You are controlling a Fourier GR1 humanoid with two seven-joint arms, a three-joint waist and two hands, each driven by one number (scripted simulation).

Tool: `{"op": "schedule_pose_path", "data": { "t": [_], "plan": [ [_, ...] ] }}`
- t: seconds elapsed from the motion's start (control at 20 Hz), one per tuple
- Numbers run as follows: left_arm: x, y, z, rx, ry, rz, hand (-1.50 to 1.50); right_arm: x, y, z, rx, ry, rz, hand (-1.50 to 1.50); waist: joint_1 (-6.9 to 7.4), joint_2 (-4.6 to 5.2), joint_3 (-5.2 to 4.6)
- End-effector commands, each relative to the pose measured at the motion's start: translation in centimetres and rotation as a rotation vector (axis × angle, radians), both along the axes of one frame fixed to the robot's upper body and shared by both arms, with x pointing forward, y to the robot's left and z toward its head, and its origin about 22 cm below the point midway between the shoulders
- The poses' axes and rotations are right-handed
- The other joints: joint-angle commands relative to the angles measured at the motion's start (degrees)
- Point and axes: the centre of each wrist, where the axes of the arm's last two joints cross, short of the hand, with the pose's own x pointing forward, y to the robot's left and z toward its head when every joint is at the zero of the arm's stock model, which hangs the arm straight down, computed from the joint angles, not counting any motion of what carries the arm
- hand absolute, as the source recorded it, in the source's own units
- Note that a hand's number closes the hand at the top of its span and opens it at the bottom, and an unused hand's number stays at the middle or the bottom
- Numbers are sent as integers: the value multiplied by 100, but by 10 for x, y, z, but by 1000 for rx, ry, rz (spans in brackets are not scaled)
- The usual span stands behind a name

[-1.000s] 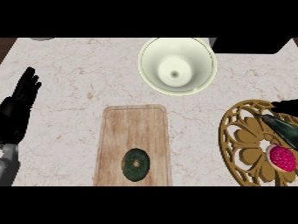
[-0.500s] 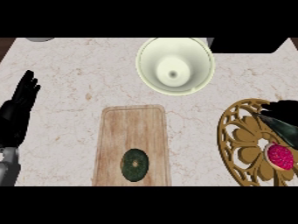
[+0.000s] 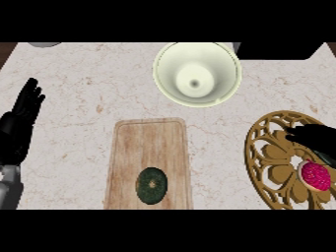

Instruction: Pick the cupcake from the placemat and place it in the bowl

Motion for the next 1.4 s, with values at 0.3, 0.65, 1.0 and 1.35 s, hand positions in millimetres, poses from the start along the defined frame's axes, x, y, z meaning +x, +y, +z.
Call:
{"op": "schedule_pose_path", "data": {
  "t": [0.3,0.65,1.0,1.35],
  "plan": [
    [11,-8,13,12,-4,-15,0,3,-14,-45,-20,4,-14,-150,10,5,2],
    [4,2,17,9,8,10,0,8,5,-47,-20,-5,-33,-150,10,-1,1],
    [5,-10,-20,6,3,-18,0,5,9,-69,11,82,49,150,-3,6,0],
    [11,4,-9,-7,9,-5,0,18,38,-79,50,71,44,150,4,5,-1]
  ]
}}
